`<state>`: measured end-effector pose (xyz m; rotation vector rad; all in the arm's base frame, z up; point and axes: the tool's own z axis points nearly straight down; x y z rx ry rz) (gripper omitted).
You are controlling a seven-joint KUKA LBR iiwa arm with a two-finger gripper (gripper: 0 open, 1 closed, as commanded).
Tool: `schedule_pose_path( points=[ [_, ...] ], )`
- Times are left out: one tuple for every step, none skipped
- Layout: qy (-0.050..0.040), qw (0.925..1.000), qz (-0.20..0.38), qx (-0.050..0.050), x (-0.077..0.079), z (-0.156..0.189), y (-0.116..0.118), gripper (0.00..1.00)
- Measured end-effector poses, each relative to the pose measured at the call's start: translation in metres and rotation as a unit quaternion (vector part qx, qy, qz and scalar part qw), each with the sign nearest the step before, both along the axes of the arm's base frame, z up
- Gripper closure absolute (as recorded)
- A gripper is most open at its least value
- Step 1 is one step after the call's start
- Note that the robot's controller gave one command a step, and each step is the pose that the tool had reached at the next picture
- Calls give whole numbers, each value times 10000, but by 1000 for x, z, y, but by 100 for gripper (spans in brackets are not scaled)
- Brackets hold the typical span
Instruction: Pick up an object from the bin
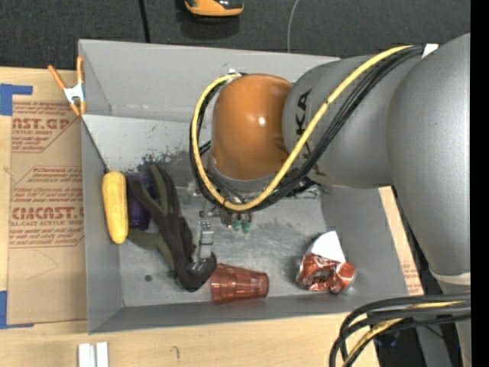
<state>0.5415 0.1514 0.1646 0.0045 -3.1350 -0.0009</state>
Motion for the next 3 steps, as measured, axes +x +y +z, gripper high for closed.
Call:
schedule_pose_path(
  points=[
    [-35,10000,-6,6,2,5,-1,0],
    [-68,9998,206,8,-14,-41,-18,0],
    [-29,9941,1083,2,-22,-75,-28,0]
  ],
)
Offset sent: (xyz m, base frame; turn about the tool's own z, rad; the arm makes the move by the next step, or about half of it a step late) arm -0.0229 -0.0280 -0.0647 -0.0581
